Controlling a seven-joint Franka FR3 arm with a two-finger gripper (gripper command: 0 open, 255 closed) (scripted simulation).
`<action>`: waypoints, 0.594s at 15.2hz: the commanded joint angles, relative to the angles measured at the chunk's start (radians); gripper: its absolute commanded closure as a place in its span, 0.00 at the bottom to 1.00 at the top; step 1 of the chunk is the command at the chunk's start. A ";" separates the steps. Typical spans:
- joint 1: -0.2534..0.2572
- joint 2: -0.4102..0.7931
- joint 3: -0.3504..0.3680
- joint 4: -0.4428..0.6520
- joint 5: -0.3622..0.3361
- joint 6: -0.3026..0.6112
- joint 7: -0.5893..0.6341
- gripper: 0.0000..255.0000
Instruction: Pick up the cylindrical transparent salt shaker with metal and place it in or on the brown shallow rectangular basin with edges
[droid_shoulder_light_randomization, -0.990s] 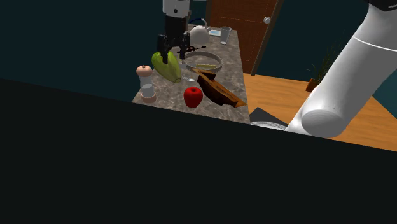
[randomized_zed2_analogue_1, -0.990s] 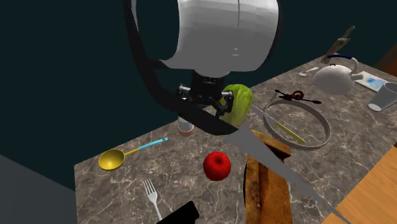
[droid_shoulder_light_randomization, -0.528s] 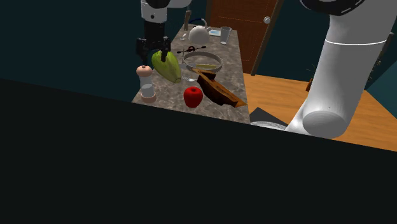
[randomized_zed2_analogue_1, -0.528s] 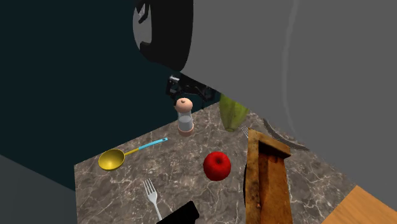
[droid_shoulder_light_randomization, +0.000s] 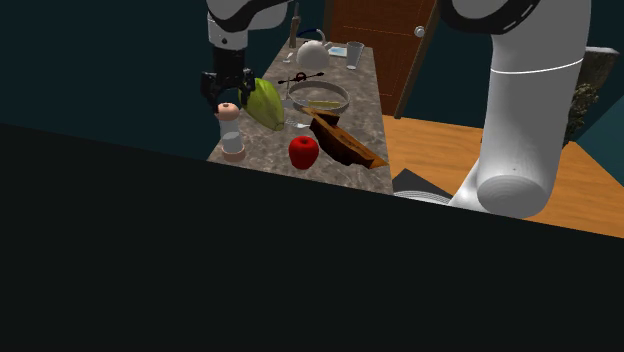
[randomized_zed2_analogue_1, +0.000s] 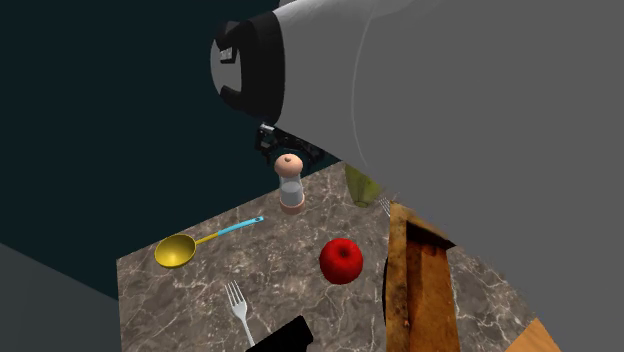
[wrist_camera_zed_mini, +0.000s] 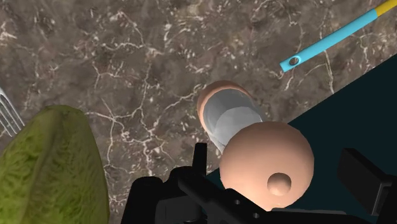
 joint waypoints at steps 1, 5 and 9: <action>0.003 0.010 0.000 -0.013 -0.001 0.023 0.002 0.00; 0.004 0.012 0.000 -0.017 -0.002 0.029 0.002 0.00; 0.004 0.012 0.000 -0.017 -0.002 0.029 0.002 0.00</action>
